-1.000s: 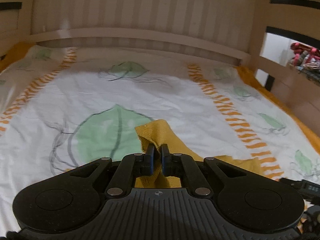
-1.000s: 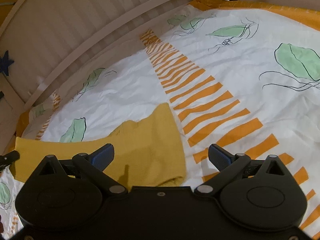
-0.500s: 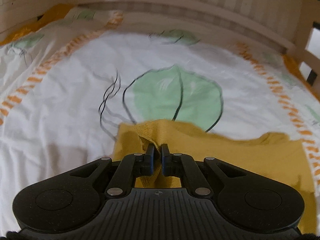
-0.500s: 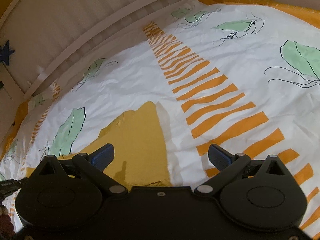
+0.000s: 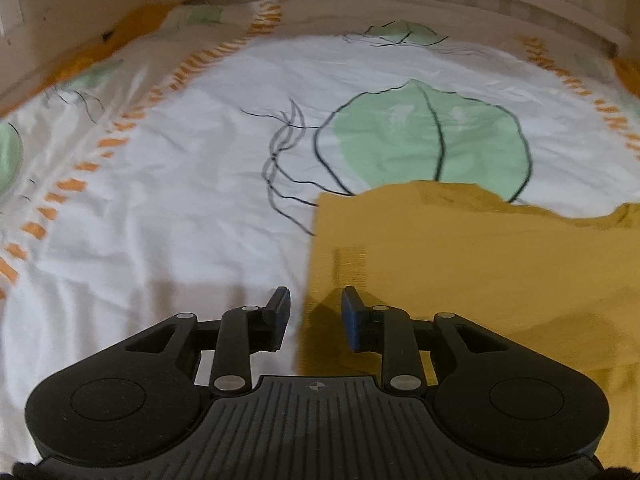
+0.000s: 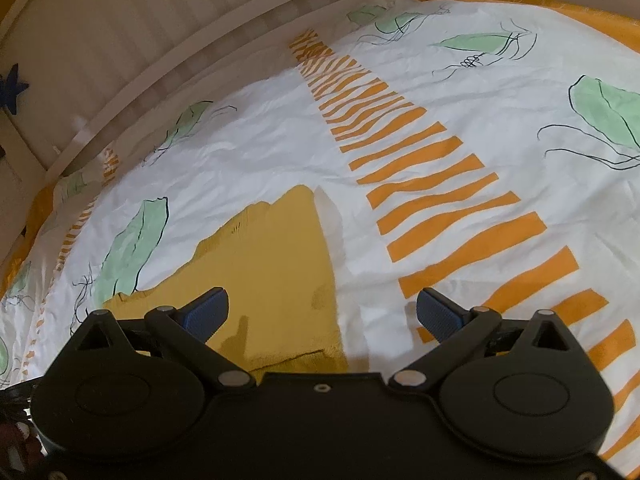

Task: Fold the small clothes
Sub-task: 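Fold the hem over the sweater body and open the left gripper, then move both tools back along the folded yellow sweater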

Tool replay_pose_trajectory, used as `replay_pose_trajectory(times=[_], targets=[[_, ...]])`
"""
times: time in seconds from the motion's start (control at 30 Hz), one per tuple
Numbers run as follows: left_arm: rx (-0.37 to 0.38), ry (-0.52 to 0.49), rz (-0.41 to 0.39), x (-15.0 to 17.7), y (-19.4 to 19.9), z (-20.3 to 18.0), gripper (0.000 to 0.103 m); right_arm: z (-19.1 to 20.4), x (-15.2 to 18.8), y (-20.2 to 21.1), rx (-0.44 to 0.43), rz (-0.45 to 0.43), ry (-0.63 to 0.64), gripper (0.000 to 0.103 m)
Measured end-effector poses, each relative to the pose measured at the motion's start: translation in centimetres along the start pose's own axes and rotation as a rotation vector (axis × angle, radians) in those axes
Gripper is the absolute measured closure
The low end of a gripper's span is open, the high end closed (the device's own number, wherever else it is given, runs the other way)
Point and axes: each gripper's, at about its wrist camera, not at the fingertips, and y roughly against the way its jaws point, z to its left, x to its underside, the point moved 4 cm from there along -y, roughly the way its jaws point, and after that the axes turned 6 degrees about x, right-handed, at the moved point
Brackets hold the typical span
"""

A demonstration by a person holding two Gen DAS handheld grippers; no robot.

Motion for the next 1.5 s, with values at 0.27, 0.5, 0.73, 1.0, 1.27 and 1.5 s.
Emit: replay_pose_trajectory(times=[0.27,0.5,0.73,1.0,1.27,1.5], targets=[[0.038,0.059,-0.004,1.0,1.9,0.7,0.068,0.0,0.2,-0.3,0.005,0.015,0.004,0.002],[0.049,0.02,0.059,3.6,2.8,1.8,0.054,0.1,0.8,-0.7,0.009,0.037,0.011,0.002],[0.06,0.025,0.001,3.3,4.5,1.9,0.054,0.5,1.2,-0.9,0.023,0.039,0.034,0.002],[0.072,0.047,0.004,2.5,2.5,1.3,0.048,0.8,1.5,-1.0,0.023,0.047,0.059,0.002],[0.105,0.091,-0.036,4.2,1.6,2.2,0.036,0.4,1.3,-0.9,0.035,0.033,0.042,0.002],[0.117,0.056,-0.045,4.3,1.1,1.6,0.021,0.4,1.4,-1.3,0.02,0.042,0.048,0.002]])
